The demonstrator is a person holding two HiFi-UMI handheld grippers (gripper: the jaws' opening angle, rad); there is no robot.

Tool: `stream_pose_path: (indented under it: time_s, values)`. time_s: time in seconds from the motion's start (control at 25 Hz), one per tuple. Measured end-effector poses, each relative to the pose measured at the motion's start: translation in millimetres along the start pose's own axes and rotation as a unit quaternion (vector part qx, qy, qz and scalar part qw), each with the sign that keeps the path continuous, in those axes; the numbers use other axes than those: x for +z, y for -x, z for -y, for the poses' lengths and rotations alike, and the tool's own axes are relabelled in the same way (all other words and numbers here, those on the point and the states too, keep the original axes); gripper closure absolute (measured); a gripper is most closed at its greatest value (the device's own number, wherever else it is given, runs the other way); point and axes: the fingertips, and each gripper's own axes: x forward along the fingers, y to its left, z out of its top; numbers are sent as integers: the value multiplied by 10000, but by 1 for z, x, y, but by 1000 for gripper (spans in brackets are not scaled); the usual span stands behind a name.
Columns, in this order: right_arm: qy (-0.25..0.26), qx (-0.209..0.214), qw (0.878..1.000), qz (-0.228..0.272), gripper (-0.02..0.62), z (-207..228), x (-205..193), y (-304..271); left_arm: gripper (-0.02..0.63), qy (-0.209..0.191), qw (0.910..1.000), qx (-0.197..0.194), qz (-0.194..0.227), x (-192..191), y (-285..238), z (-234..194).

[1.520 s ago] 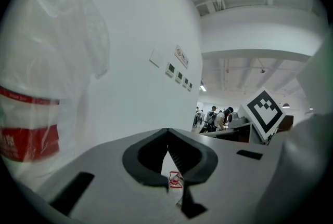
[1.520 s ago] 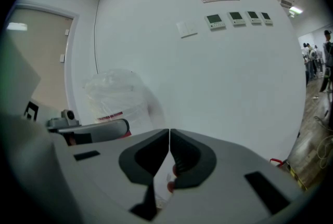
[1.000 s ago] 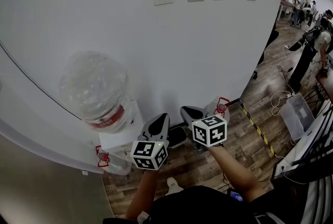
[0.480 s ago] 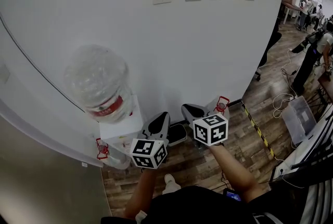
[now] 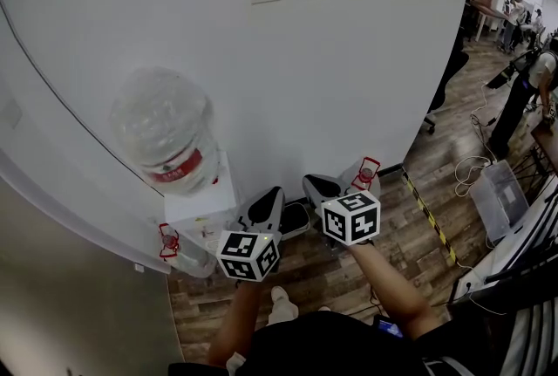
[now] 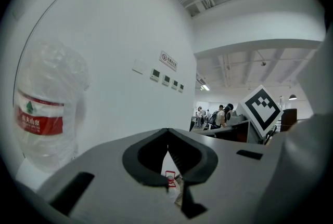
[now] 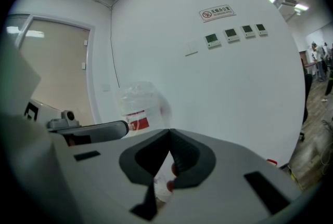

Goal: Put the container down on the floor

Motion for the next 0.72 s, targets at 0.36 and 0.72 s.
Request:
stream_pose_path:
  time_s: [0.36,0.72]
  values:
    - [-47,16,10000,54,565,4,-3,16,589,-68,9999,94,52,4,4,8]
    - [-75,63,9999,70,565,5,-2,18,589,-153,9999,59,9,2,0,17]
